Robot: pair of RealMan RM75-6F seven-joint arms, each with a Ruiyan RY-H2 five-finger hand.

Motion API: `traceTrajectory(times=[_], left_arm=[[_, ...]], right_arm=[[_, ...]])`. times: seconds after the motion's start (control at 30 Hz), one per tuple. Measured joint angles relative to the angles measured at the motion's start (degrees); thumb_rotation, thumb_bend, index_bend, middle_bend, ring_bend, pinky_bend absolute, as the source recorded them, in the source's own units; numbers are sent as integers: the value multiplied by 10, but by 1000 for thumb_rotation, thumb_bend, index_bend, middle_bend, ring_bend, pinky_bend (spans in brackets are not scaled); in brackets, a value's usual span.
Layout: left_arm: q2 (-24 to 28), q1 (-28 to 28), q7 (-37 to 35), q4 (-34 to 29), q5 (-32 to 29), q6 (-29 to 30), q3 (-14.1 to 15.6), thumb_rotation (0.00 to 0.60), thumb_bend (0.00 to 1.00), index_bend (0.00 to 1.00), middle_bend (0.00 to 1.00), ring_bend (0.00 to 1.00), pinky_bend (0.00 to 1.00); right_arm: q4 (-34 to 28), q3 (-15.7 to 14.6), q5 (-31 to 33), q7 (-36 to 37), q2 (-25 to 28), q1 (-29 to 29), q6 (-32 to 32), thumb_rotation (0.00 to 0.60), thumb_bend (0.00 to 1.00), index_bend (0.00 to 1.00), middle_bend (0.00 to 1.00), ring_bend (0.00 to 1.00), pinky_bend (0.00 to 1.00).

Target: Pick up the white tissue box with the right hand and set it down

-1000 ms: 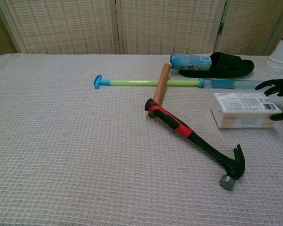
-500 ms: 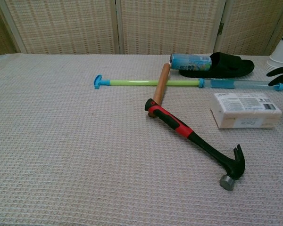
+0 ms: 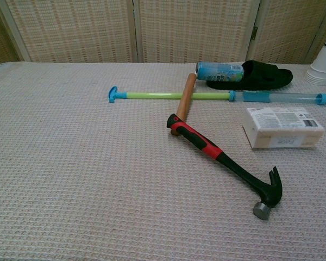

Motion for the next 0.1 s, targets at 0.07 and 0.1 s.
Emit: traceTrajectory(times=[0.07, 0.1], left_arm=[[-1, 0, -1, 1, 0, 0, 0, 600, 343, 105, 0, 0, 173], [-1, 0, -1, 2, 0, 0, 0, 600, 344, 105, 0, 0, 173]], right_arm=[[16, 0, 1, 3, -6, -5, 0, 600, 85, 31, 88, 0, 0], [24, 1, 1, 12, -9, -6, 0, 600, 85, 31, 88, 0, 0]])
